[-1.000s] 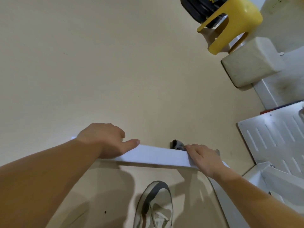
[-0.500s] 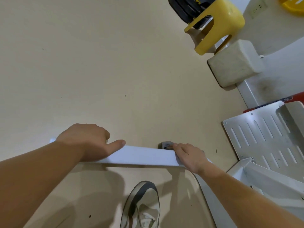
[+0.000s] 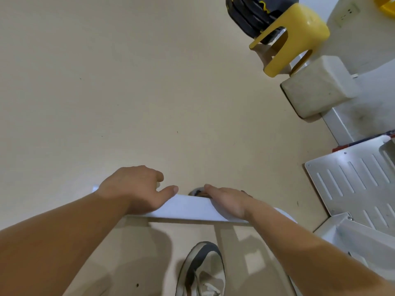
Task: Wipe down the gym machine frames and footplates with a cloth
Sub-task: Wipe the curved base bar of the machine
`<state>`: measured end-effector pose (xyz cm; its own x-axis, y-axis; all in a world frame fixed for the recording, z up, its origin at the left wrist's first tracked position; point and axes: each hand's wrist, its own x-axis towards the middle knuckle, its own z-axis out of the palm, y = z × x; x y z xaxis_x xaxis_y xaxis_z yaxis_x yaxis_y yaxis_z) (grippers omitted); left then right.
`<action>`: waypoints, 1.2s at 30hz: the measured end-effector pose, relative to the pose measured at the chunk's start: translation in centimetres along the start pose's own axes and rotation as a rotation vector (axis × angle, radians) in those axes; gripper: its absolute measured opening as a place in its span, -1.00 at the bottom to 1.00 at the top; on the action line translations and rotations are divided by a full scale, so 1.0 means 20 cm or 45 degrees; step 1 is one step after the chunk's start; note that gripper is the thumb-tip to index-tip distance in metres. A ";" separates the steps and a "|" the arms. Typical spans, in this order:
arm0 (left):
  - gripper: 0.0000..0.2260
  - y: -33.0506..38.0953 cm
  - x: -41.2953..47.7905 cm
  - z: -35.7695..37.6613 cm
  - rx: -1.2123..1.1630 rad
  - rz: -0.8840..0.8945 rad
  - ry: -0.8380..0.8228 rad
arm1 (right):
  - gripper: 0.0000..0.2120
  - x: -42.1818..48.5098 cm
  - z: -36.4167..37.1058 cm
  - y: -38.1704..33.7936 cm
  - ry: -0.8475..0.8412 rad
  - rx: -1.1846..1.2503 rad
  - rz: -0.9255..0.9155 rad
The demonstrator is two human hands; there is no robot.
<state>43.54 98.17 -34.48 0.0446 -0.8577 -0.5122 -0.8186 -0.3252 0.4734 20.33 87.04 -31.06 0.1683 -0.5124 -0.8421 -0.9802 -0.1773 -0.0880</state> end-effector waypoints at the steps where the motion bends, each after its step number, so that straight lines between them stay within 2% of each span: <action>1: -0.54 -0.01 -0.01 -0.01 -0.139 0.003 0.047 | -0.55 0.01 0.03 -0.10 -0.033 0.041 -0.052; 3: -0.65 -0.06 -0.04 -0.03 -0.388 0.000 0.163 | -0.54 0.03 0.07 -0.26 -0.102 0.098 -0.158; 7: -0.65 -0.24 -0.18 -0.07 -0.282 -0.148 0.392 | -0.61 0.00 0.15 -0.59 -0.221 0.120 -0.343; 10: -0.64 -0.46 -0.30 -0.06 -0.398 -0.288 0.488 | -0.53 -0.03 0.24 -0.86 -0.151 -0.023 -0.389; 12: -0.62 -0.58 -0.36 -0.05 -0.482 -0.357 0.490 | -0.44 -0.04 0.33 -0.98 0.089 -0.238 -0.452; 15: -0.58 -0.69 -0.43 -0.05 -0.479 -0.403 0.459 | -0.49 -0.08 0.53 -1.03 0.665 -0.445 -0.638; 16: -0.57 -0.70 -0.44 -0.05 -0.459 -0.399 0.447 | -0.44 -0.09 0.59 -1.02 0.778 -0.446 -0.678; 18: -0.55 -0.71 -0.46 -0.05 -0.442 -0.392 0.417 | -0.35 -0.10 0.65 -0.97 0.859 -0.467 -0.769; 20: -0.54 -0.68 -0.47 -0.05 -0.421 -0.368 0.368 | -0.33 -0.11 0.65 -0.90 0.873 -0.522 -0.871; 22: -0.54 -0.62 -0.47 -0.04 -0.375 -0.317 0.310 | -0.33 -0.12 0.66 -0.77 0.867 -0.528 -0.874; 27: -0.52 -0.53 -0.47 -0.03 -0.348 -0.220 0.178 | -0.40 -0.16 0.67 -0.53 0.877 -0.425 -0.618; 30: -0.49 -0.52 -0.49 -0.03 -0.342 -0.246 0.158 | -0.38 -0.16 0.63 -0.63 0.789 -0.413 -0.544; 34: -0.36 -0.57 -0.52 -0.05 -0.457 -0.276 0.140 | -0.30 -0.13 0.68 -0.91 0.819 -0.472 -0.731; 36: -0.38 -0.63 -0.53 -0.05 -0.491 -0.286 0.154 | -0.33 -0.13 0.72 -0.99 0.819 -0.501 -0.782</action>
<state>53.88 110.94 -34.23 0.2821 -0.7819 -0.5560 -0.5092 -0.6132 0.6039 37.84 103.97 -34.76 0.7783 -0.5773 -0.2467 -0.6173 -0.7755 -0.1327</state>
